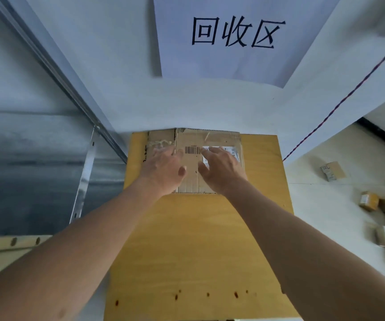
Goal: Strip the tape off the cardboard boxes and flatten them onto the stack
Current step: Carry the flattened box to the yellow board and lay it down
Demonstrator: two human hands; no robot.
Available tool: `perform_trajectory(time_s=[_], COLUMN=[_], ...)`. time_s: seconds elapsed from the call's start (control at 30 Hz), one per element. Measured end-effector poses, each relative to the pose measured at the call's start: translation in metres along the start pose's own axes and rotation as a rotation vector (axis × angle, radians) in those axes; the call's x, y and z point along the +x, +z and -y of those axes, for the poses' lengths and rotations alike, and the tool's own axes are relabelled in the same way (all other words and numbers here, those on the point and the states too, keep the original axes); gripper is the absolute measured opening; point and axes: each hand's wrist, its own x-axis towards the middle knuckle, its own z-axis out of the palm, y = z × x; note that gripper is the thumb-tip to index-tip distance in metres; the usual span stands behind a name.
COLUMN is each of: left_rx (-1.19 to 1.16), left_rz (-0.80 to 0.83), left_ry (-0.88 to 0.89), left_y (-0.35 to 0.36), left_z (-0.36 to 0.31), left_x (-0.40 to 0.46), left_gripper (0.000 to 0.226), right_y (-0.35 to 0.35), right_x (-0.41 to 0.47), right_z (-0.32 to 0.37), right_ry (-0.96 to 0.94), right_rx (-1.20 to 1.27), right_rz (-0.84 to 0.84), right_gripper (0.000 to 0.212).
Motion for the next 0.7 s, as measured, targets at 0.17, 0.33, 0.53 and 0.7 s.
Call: perform_trajectory(time_s=[0.17,0.33,0.53,0.7], left_rx=[-0.035,-0.054,-0.001,0.036], left_rz=[-0.078,-0.128,-0.202,-0.289], left_ry=[0.005,-0.096,-0.191,-0.308], left_y=[-0.040,-0.074,-0.104,-0.140], left_z=[-0.017,-0.041,-0.073,-0.083], left_x=[-0.059,-0.144,-0.250,-0.341], left_gripper=[0.061,0.064,0.063,0.065], right_y=[-0.041,-0.081,-0.118,-0.142], right_x=[-0.059,-0.122,-0.217,-0.286], right_z=[0.020,0.032,0.058,0.085], right_ry=[-0.118,-0.203,-0.385,-0.488], right_rx=[-0.038,-0.089,-0.160,-0.169], right_rz=[-0.019,-0.061,-0.109,-0.162], right_gripper=[0.049,0.047,0.051,0.054])
